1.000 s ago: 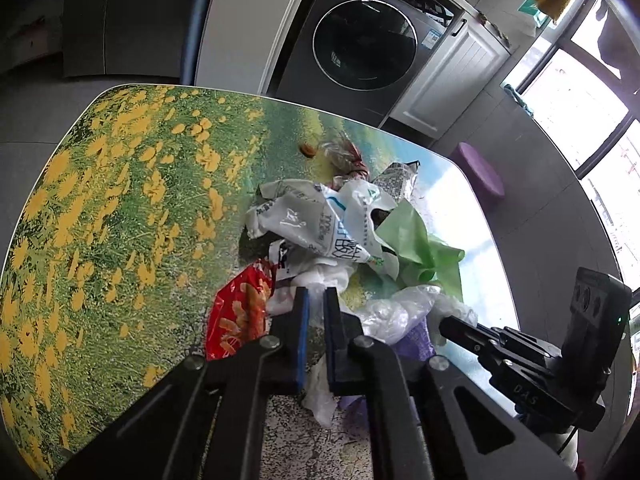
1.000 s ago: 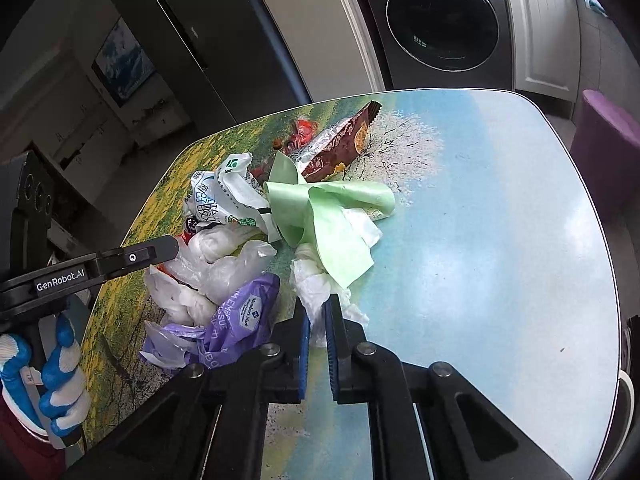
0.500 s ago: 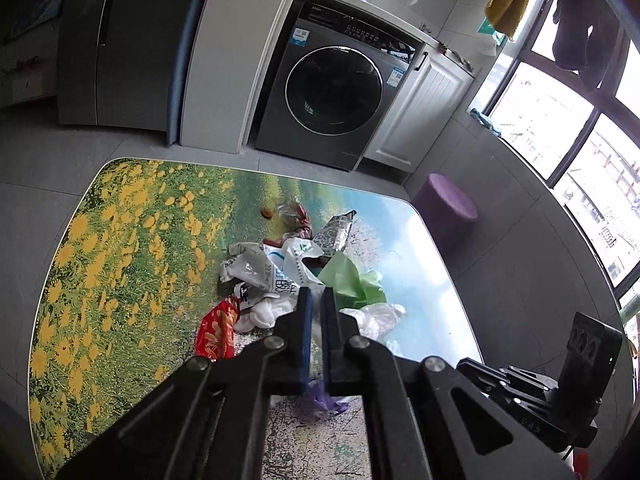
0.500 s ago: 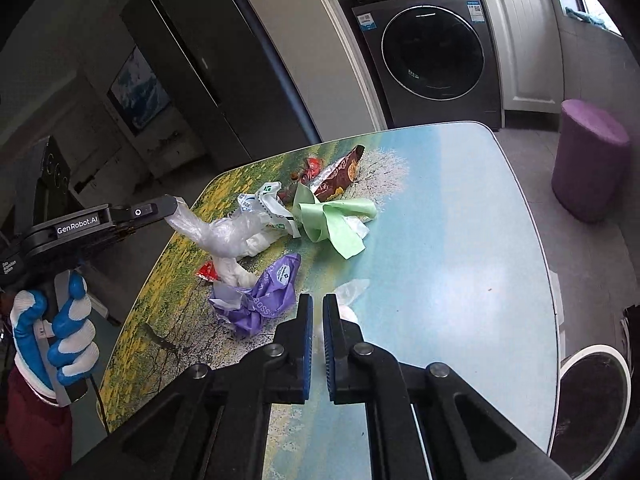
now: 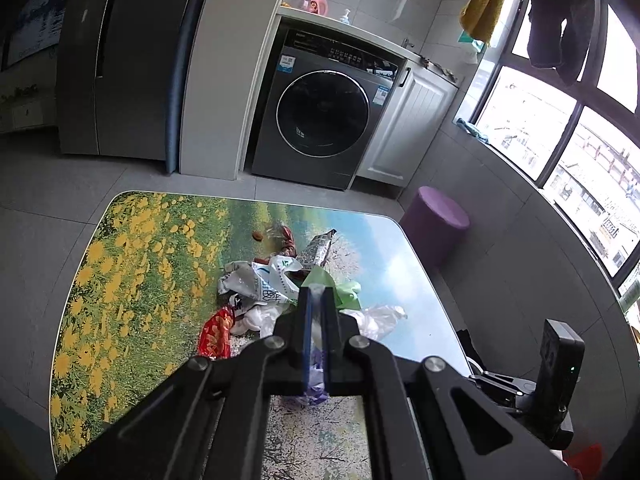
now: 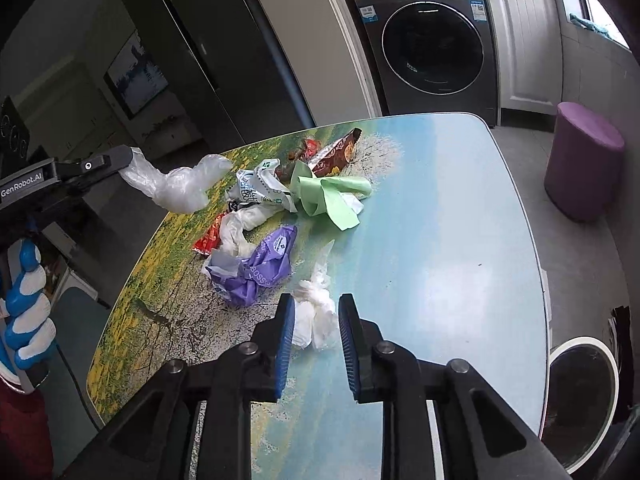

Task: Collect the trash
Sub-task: 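Grasp the purple bag with the left gripper while the right gripper grasps white plastic, then carry both items over the trash bin and open both grippers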

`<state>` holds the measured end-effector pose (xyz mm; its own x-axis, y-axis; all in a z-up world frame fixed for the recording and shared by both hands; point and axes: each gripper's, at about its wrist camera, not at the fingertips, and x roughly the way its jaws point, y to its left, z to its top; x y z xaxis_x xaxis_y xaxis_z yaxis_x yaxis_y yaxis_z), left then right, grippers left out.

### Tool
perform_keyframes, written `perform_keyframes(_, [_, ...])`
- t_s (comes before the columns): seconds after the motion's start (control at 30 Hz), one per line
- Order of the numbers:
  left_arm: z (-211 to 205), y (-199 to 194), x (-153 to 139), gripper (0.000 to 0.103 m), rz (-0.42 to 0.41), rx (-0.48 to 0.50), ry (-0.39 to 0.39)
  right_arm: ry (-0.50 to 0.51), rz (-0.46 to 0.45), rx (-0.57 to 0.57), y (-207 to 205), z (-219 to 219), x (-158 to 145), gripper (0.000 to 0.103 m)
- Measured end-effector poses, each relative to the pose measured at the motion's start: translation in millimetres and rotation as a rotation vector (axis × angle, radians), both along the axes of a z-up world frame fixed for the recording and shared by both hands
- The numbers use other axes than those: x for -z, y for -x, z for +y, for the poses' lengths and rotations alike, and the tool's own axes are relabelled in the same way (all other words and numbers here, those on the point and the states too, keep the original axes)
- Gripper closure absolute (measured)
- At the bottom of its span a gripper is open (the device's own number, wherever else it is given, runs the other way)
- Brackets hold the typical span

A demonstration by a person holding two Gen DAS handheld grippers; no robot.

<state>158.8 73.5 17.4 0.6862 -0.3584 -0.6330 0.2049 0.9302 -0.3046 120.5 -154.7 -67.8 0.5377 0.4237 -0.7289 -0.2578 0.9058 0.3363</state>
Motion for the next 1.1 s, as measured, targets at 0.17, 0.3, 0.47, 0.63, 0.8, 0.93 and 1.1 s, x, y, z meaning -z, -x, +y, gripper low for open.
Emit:
perform_keyframes(0.17, [9.9,-2.6,8.9,0.1,0.01,-0.002,0.007,0.03,0.042,-0.017,-20.8,18.7,26.6,0.06])
perform_keyframes(0.3, [12.5,-5.2,15.0,0.1,0.015,0.003,0.009,0.075,0.069,-0.026,-34.3,33.2,42.4,0.06])
perform_keyframes(0.47, [11.2,-5.7,18.6,0.1,0.017,0.006,0.0,0.09,0.072,-0.037,-34.8,38.5,48.8,0.087])
perform_keyframes(0.63, [1.4,-2.1,11.9,0.1,0.004,0.021,-0.005,0.042,0.022,-0.012,-20.6,23.7,27.7,0.091])
perform_keyframes(0.8, [-21.6,5.6,-5.6,0.1,-0.029,0.056,-0.008,-0.02,-0.064,0.047,2.6,-9.4,-13.6,0.091])
perform_keyframes(0.93, [-53.0,10.6,-20.6,0.1,-0.055,0.112,-0.007,-0.057,-0.121,0.135,23.9,-53.2,-42.6,0.091])
perform_keyframes(1.1, [-117.7,14.2,-31.3,0.1,-0.07,0.228,-0.02,-0.066,-0.154,0.303,53.3,-128.2,-59.7,0.091])
